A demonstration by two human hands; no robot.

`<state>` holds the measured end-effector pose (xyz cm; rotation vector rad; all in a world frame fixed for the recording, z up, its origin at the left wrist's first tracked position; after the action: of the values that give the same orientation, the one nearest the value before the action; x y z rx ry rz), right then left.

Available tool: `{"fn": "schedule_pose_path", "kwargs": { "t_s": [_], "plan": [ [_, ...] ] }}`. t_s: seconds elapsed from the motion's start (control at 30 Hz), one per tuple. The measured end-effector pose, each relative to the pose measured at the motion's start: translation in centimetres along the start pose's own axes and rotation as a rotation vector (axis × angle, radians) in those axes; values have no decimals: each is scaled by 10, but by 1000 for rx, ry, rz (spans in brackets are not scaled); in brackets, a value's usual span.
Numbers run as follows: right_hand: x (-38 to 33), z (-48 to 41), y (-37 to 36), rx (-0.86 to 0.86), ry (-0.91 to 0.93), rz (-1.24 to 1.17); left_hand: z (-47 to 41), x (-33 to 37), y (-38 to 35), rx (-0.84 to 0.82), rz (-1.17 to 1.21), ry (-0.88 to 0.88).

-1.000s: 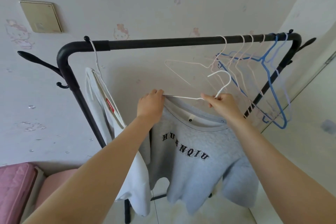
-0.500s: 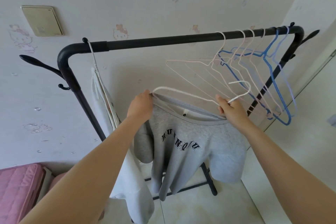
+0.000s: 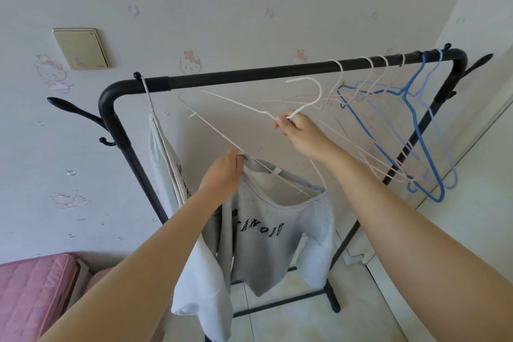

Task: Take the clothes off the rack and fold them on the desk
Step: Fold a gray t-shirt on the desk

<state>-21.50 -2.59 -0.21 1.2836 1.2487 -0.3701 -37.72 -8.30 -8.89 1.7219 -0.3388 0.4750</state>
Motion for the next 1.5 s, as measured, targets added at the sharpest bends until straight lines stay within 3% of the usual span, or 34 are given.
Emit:
{"fn": "schedule_pose_path", "kwargs": {
  "t_s": [0.17,0.33,0.53,0.67,0.83,0.93,1.33,1.5],
  "plan": [
    [-30,-18,3,111,80,135,8,-1,-2,-60,-49,19],
    [-14,-36,0,147,-39,298,20,0,4,-29,-55,74],
    [-3,-44,5,197,-135,237,31,-3,16,35,75,143],
    [18,-42,16,257,-183,177,44,5,19,61,42,157],
    [46,-40,37,359,-136,11,53,18,24,105,3,151],
    [47,-33,42,351,-96,56,54,28,23,68,-44,154],
    [52,102,41,372,192,168,67,72,-1,-82,-136,71],
    [71,190,10,389,-9,121,88,85,-10,-116,-133,-62]
  ]
}}
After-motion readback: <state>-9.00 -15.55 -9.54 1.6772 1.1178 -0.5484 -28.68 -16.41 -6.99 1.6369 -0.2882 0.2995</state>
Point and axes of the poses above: each hand's wrist, its own z-axis away from the middle knuckle, its own y-axis out of the back of the hand, x = y × z, the point moved 5 cm from there along -z, towards the middle knuckle, and after that the axes turned 9 degrees about -z, right-handed, at the moved point
